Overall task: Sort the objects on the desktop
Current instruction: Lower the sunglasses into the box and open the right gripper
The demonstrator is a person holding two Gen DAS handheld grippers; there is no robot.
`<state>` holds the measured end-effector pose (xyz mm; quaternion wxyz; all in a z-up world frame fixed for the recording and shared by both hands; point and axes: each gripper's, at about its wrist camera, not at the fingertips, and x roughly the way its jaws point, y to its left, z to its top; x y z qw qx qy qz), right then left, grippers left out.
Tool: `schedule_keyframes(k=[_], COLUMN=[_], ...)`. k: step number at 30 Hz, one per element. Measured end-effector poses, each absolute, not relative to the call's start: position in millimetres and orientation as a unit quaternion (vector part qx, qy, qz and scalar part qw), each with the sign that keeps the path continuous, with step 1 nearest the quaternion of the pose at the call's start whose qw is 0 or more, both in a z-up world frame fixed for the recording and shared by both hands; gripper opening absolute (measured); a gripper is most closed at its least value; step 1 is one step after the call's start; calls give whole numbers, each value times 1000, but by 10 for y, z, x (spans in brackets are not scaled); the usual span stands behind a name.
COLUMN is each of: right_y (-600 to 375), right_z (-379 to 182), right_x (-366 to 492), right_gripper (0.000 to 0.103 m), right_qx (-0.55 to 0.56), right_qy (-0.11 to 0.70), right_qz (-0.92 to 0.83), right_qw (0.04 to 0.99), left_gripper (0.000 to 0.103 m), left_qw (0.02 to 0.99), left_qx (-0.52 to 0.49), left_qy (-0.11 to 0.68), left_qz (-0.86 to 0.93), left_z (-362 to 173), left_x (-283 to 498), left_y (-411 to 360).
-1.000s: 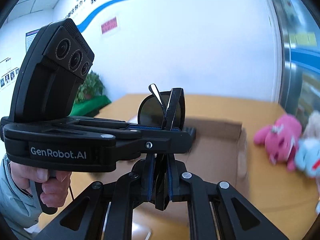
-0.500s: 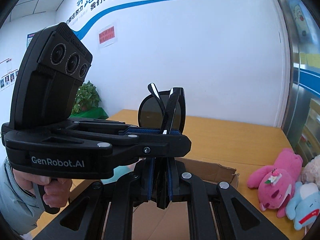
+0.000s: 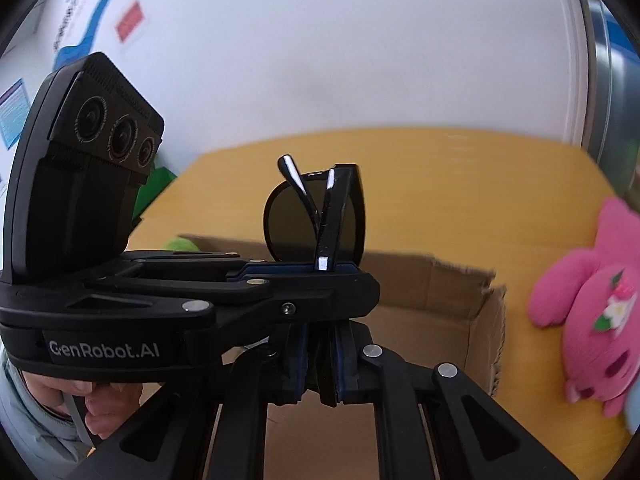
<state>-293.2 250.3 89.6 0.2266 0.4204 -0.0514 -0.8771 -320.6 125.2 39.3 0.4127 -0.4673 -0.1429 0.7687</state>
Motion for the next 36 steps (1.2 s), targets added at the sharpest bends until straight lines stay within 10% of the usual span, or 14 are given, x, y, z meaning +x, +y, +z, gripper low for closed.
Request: schedule_keyframes(k=[17, 26, 31, 36], right_y=[2624, 2698, 2759, 2855], right_z=[-49, 595, 1165, 1488], right_x=[-3495, -3074, -2383, -1532], right_gripper=[12, 52, 94, 103], right_qx=[537, 465, 373, 317], right_qy=[-75, -54, -24, -13], right_qz=[-825, -871, -917, -937], right_qw=[158, 149, 139, 146], left_gripper=[23, 38, 59, 76], left_qw=[348, 358, 333, 291], left_qx=[-568, -481, -392, -300], left_qy=[-154, -106, -72, -39], left_qz=[730, 793, 854, 908], left_z=[-309, 529, 1128, 1553], left_x=[-3501, -3050, -2410, -1583], left_y=[1460, 1253, 859, 422])
